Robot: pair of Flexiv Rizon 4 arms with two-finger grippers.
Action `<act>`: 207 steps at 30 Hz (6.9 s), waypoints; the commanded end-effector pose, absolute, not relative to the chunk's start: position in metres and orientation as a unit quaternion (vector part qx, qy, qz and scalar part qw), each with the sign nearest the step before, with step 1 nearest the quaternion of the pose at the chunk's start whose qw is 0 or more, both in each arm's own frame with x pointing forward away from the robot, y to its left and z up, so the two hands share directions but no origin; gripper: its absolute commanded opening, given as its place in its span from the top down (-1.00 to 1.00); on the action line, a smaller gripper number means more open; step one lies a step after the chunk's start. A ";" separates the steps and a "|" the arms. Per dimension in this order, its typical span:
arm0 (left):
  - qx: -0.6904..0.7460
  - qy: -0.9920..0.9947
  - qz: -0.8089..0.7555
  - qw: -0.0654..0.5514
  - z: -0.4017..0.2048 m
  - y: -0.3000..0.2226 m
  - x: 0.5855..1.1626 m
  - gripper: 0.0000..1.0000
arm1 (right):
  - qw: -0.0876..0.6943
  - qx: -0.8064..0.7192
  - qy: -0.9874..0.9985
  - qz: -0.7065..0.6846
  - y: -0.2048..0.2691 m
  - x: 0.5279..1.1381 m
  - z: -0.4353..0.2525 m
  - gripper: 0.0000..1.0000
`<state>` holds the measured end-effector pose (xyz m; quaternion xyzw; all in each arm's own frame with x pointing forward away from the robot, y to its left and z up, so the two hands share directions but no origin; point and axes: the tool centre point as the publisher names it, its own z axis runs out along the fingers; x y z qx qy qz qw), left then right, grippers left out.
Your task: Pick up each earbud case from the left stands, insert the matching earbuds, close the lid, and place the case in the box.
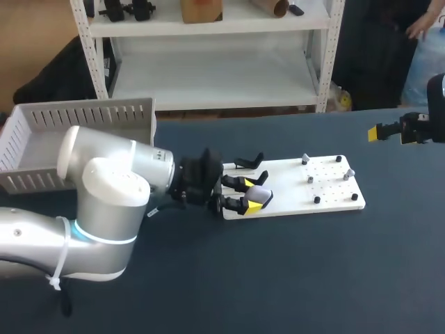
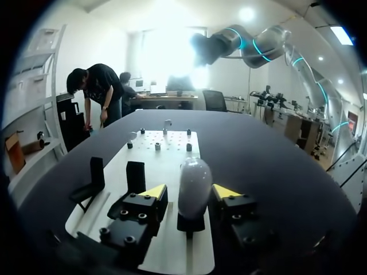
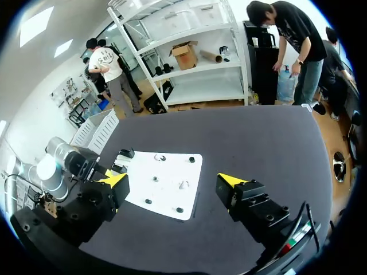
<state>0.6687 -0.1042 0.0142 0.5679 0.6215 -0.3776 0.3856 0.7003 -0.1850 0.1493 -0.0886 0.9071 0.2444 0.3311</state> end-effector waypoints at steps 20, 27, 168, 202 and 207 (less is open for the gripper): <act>0.568 0.616 -0.385 0.387 0.011 -0.106 0.667 0.58 | 0.331 -0.089 0.907 0.244 -0.185 0.700 0.149 -1.00; 0.567 0.614 -0.388 0.390 0.013 -0.104 0.666 1.00 | 0.331 -0.089 0.907 0.244 -0.185 0.700 0.149 -1.00; 0.470 0.545 -0.471 0.510 0.135 -0.068 0.682 1.00 | 0.223 -0.134 0.965 0.027 -0.160 0.669 0.106 -1.00; 0.490 0.524 -0.484 0.501 0.135 -0.065 0.681 1.00 | 0.211 -0.141 0.967 -0.025 -0.172 0.673 0.094 -1.00; 0.490 0.524 -0.484 0.501 0.135 -0.065 0.681 1.00 | 0.225 -0.166 0.958 -0.068 -0.177 0.674 0.079 -1.00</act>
